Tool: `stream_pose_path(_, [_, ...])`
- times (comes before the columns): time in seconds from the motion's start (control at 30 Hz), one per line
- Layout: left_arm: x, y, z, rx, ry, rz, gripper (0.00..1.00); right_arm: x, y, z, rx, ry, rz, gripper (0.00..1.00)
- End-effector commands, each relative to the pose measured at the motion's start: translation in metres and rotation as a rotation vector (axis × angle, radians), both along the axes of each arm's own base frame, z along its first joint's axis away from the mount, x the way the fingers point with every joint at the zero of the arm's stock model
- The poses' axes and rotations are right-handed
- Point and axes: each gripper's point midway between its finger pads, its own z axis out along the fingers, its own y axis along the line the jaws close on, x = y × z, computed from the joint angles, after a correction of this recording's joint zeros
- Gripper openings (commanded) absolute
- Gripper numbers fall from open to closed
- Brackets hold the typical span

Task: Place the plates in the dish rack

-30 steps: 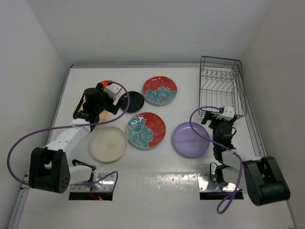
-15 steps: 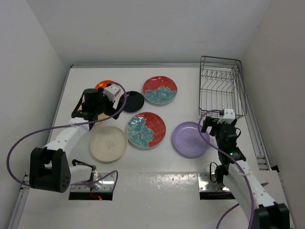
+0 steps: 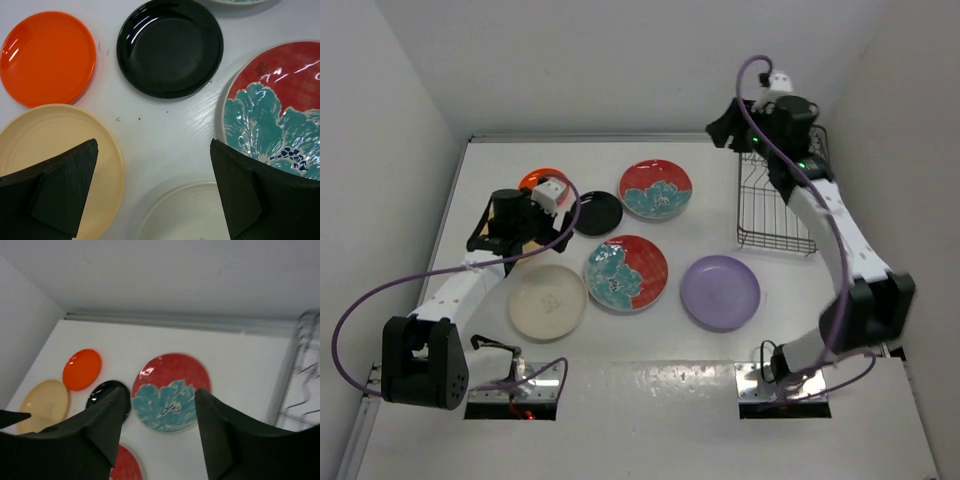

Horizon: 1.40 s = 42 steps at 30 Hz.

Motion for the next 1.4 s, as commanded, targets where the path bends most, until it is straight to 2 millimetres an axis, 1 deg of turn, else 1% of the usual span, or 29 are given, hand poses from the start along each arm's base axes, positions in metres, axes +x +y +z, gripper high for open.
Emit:
stream_pose_path(0.0, [0.001,0.019,0.011,0.016,-0.054,0.082,0.99,0.036,0.042,-0.112,0.180,0.375,0.017,0.60])
stream_pose_path(0.03, [-0.001,0.023,0.012,0.015,-0.063,0.091,0.99,0.046,0.041,-0.117,0.184,0.378,-0.005,0.68])
stream_pose_path(0.07, [-0.003,0.025,0.005,0.024,-0.049,0.104,0.99,0.052,0.045,-0.131,0.182,0.408,-0.023,0.69])
stream_pose_path(0.1, [-0.003,0.030,0.008,0.020,-0.056,0.127,0.99,0.065,0.045,-0.123,0.205,0.404,-0.077,0.67])
stream_pose_path(0.13, [-0.004,0.031,0.004,0.017,-0.052,0.139,0.99,0.075,0.047,-0.179,0.188,0.531,-0.105,0.63])
stream_pose_path(0.17, [-0.005,0.037,0.000,0.023,-0.043,0.159,0.99,0.079,0.049,-0.190,0.192,0.566,-0.119,0.62])
stream_pose_path(0.2, [-0.003,0.040,0.002,0.015,-0.049,0.173,0.99,0.095,0.055,-0.214,0.207,0.632,-0.144,0.62])
stream_pose_path(0.23, [-0.003,0.040,0.002,0.014,-0.049,0.173,0.99,0.094,0.055,-0.226,0.197,0.680,-0.157,0.60])
stream_pose_path(0.27, [-0.002,0.039,0.004,0.006,-0.056,0.178,0.99,0.097,0.054,-0.248,0.195,0.728,-0.179,0.58])
stream_pose_path(0.3, [-0.003,0.043,0.000,0.007,-0.047,0.187,0.99,0.108,0.059,-0.239,0.207,0.708,-0.185,0.58])
stream_pose_path(0.33, [-0.003,0.043,-0.003,0.008,-0.038,0.187,0.99,0.105,0.057,-0.258,0.190,0.749,-0.209,0.57])
stream_pose_path(0.43, [-0.001,0.043,-0.008,0.010,-0.026,0.187,0.99,0.102,0.051,-0.286,0.192,0.786,-0.294,0.55])
stream_pose_path(0.5, [0.001,0.041,-0.008,-0.002,-0.019,0.183,0.99,0.091,0.054,-0.300,0.196,0.822,-0.318,0.53])
stream_pose_path(0.53, [0.001,0.041,-0.012,-0.001,-0.007,0.183,0.99,0.088,0.046,-0.309,0.174,0.827,-0.371,0.53])
stream_pose_path(0.57, [0.004,0.041,-0.008,-0.002,-0.018,0.183,0.99,0.086,0.043,-0.311,0.173,0.831,-0.385,0.53])
stream_pose_path(0.63, [0.006,0.041,-0.011,-0.001,-0.006,0.183,0.99,0.079,0.040,-0.322,0.171,0.839,-0.407,0.53])
stream_pose_path(0.7, [0.008,0.041,-0.013,0.000,-0.003,0.183,0.99,0.071,0.048,-0.334,0.194,0.864,-0.373,0.55])
stream_pose_path(0.77, [0.008,0.038,-0.017,-0.012,0.012,0.179,0.99,0.074,0.049,-0.353,0.225,0.882,-0.371,0.55])
stream_pose_path(0.83, [0.010,0.040,-0.016,-0.016,0.014,0.180,0.99,0.079,0.057,-0.354,0.258,0.895,-0.357,0.51])
stream_pose_path(0.87, [0.010,0.040,-0.016,-0.016,0.014,0.180,0.99,0.077,0.061,-0.365,0.272,0.924,-0.342,0.49])
stream_pose_path(0.93, [0.010,0.038,-0.015,-0.022,0.018,0.171,0.99,0.085,0.068,-0.364,0.308,0.897,-0.320,0.44])
stream_pose_path(0.97, [0.010,0.037,-0.014,-0.026,0.018,0.163,0.98,0.083,0.071,-0.371,0.320,0.900,-0.309,0.42])
stream_pose_path(1.1, [0.010,0.036,-0.018,-0.033,0.031,0.168,0.98,0.088,0.076,-0.376,0.373,0.878,-0.286,0.24])
stream_pose_path(1.13, [0.010,0.036,-0.018,-0.033,0.031,0.168,0.98,0.085,0.076,-0.379,0.390,0.892,-0.281,0.12])
stream_pose_path(1.2, [0.010,0.036,-0.018,-0.033,0.031,0.168,0.98,0.079,0.075,-0.386,0.398,0.901,-0.271,0.00])
stream_pose_path(1.23, [0.010,0.040,-0.018,-0.033,0.030,0.177,0.98,0.081,0.075,-0.374,0.390,0.870,-0.246,0.00])
stream_pose_path(1.3, [0.010,0.040,-0.018,-0.033,0.030,0.177,0.98,0.080,0.074,-0.369,0.348,0.821,-0.203,0.00])
stream_pose_path(1.33, [0.010,0.040,-0.018,-0.033,0.030,0.177,0.98,0.090,0.075,-0.339,0.353,0.745,-0.179,0.00])
stream_pose_path(1.37, [0.010,0.040,-0.018,-0.033,0.030,0.177,0.98,0.093,0.075,-0.328,0.341,0.715,-0.161,0.00])
